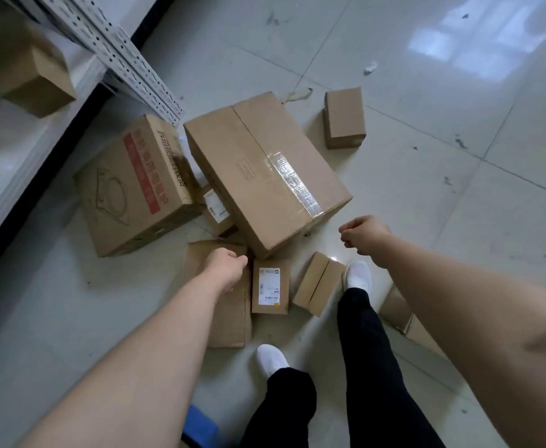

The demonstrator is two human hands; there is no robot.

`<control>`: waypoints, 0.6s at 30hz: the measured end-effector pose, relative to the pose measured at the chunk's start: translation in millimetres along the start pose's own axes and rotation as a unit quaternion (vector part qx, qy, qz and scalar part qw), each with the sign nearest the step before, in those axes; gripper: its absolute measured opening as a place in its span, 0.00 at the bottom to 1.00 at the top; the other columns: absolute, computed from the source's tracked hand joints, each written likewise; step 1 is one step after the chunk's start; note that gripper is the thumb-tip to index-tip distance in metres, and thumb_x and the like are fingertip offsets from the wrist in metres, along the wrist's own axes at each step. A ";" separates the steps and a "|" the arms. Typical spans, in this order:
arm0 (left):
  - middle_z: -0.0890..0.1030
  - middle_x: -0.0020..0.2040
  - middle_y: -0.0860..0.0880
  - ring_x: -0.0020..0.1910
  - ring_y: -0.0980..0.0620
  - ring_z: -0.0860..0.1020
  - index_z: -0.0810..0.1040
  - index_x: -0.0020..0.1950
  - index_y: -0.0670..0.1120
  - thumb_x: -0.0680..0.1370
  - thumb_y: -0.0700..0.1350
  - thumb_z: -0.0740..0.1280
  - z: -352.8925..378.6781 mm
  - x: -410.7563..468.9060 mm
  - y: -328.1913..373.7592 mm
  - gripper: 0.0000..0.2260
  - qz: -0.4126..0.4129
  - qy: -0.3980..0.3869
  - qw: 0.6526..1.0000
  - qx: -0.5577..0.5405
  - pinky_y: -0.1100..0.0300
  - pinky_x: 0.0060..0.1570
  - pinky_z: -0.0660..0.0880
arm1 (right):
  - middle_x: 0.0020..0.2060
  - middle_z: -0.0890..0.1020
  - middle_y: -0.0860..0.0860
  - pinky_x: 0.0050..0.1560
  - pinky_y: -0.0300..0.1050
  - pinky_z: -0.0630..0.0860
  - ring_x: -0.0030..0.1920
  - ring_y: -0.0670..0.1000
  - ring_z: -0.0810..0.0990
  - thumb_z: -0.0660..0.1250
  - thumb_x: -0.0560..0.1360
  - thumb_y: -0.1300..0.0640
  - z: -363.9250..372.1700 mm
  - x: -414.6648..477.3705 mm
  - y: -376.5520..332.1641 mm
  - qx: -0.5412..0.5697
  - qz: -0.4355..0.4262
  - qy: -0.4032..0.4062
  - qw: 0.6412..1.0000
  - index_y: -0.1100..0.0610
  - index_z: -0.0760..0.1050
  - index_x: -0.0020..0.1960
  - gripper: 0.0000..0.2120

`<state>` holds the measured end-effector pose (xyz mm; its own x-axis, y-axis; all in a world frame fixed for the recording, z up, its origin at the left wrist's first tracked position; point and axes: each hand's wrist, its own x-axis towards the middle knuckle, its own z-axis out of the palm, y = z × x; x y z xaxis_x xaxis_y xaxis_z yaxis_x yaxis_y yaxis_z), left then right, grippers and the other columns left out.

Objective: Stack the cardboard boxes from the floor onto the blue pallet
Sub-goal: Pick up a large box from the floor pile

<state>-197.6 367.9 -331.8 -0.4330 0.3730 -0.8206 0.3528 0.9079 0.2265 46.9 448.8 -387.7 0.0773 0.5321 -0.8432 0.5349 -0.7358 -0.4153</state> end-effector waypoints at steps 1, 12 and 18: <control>0.75 0.63 0.43 0.58 0.44 0.76 0.70 0.68 0.43 0.81 0.47 0.62 6.2 11.1 8.6 0.16 -0.011 0.005 1.000 -0.005 0.53 0.52 0.77 | 0.40 0.78 0.54 0.35 0.39 0.69 0.37 0.50 0.75 0.62 0.75 0.65 -4.5 19.7 -5.2 -0.012 0.003 -0.004 1.000 0.67 0.79 0.48 0.08; 0.65 0.73 0.40 0.69 0.40 0.68 0.58 0.75 0.40 0.78 0.48 0.68 104.6 192.0 85.9 0.31 -0.110 0.117 0.985 -0.068 0.50 0.67 0.68 | 0.57 0.79 0.57 0.50 0.45 0.73 0.57 0.58 0.77 0.66 0.75 0.59 -4.1 238.8 -30.6 -0.112 0.009 0.010 0.994 0.58 0.73 0.65 0.18; 0.58 0.77 0.39 0.72 0.39 0.65 0.47 0.78 0.40 0.79 0.48 0.66 126.9 262.3 75.5 0.37 -0.147 0.206 0.957 -0.145 0.50 0.68 0.65 | 0.73 0.65 0.57 0.67 0.49 0.66 0.71 0.59 0.66 0.69 0.75 0.51 20.6 322.5 -17.4 -0.092 0.012 0.016 0.996 0.59 0.53 0.78 0.38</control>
<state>-179.2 510.0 -596.6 -0.7889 0.0825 -0.6090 -0.0536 0.9779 0.2020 45.2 624.6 -659.4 0.1166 0.5311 -0.8392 0.6769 -0.6608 -0.3242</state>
